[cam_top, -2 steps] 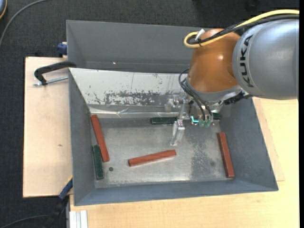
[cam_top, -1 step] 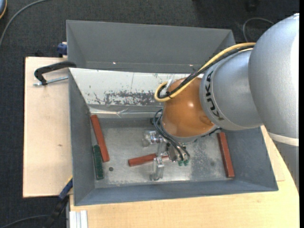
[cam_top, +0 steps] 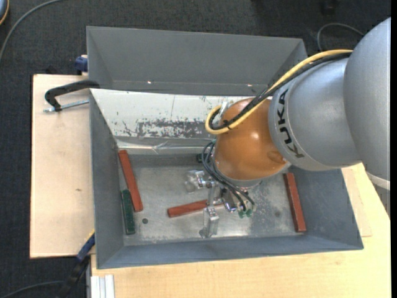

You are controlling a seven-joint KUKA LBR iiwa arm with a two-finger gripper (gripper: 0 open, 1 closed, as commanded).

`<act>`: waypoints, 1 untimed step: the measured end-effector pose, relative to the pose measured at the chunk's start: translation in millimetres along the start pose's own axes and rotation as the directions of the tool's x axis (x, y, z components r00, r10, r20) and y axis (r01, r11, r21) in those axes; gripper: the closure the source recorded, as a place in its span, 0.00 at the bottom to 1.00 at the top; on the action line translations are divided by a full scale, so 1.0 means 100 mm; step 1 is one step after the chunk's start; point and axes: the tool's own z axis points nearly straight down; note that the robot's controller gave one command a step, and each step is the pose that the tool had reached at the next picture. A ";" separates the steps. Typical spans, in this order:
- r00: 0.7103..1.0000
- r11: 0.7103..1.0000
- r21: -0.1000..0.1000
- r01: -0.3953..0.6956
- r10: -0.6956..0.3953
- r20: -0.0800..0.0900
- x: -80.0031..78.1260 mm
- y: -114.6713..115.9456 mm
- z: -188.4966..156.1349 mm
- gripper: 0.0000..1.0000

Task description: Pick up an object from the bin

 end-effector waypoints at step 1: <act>1.000 1.000 0.001 -0.006 0.006 0.002 -0.02 -0.16 0.01 0.00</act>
Offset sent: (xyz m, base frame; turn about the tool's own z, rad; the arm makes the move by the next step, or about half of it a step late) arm 0.0038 -0.0148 -0.0017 0.0041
